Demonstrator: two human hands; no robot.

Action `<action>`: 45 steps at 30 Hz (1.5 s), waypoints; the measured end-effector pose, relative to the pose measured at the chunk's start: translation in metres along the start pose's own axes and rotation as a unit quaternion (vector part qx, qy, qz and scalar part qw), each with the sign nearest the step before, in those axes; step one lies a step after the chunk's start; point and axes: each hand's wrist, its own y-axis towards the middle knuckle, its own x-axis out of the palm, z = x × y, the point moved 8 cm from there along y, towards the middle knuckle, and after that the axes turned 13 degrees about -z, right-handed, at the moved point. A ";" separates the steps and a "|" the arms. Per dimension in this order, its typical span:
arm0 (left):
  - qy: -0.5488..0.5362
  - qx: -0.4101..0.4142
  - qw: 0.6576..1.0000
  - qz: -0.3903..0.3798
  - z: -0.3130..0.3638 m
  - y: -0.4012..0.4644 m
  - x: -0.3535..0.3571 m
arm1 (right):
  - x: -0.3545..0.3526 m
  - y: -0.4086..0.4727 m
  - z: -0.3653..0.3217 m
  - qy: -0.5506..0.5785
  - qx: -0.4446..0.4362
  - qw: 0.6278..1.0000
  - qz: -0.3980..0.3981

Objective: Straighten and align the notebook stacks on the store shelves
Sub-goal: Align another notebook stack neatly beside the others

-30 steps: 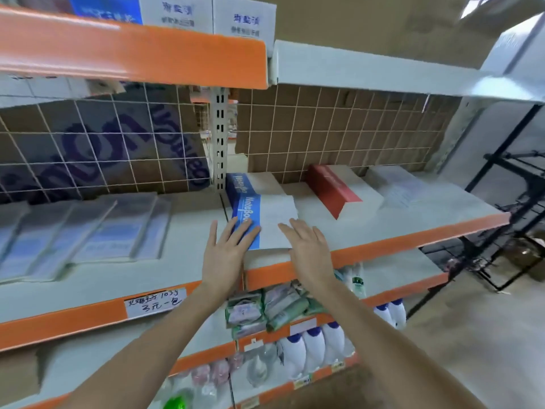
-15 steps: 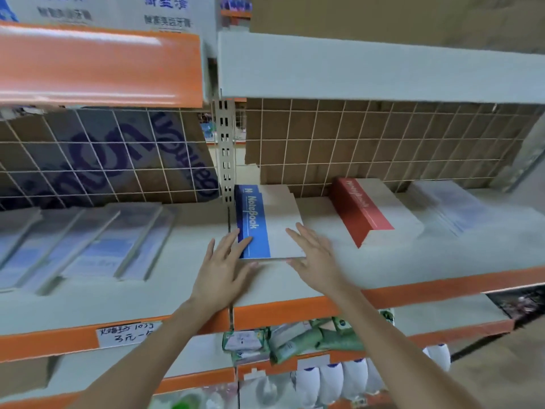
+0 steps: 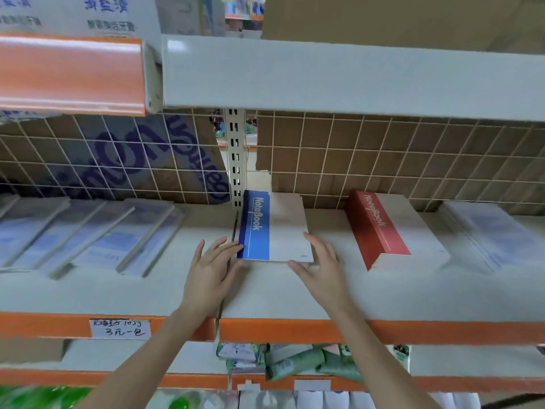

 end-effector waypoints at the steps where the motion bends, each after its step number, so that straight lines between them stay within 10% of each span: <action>1: -0.002 0.000 1.000 0.004 0.000 0.000 0.000 | -0.002 0.000 0.001 0.003 0.003 1.000 0.007; 45: 0.057 -0.030 0.997 0.037 -0.009 0.006 -0.001 | -0.005 0.000 -0.011 -0.122 -0.022 0.992 0.039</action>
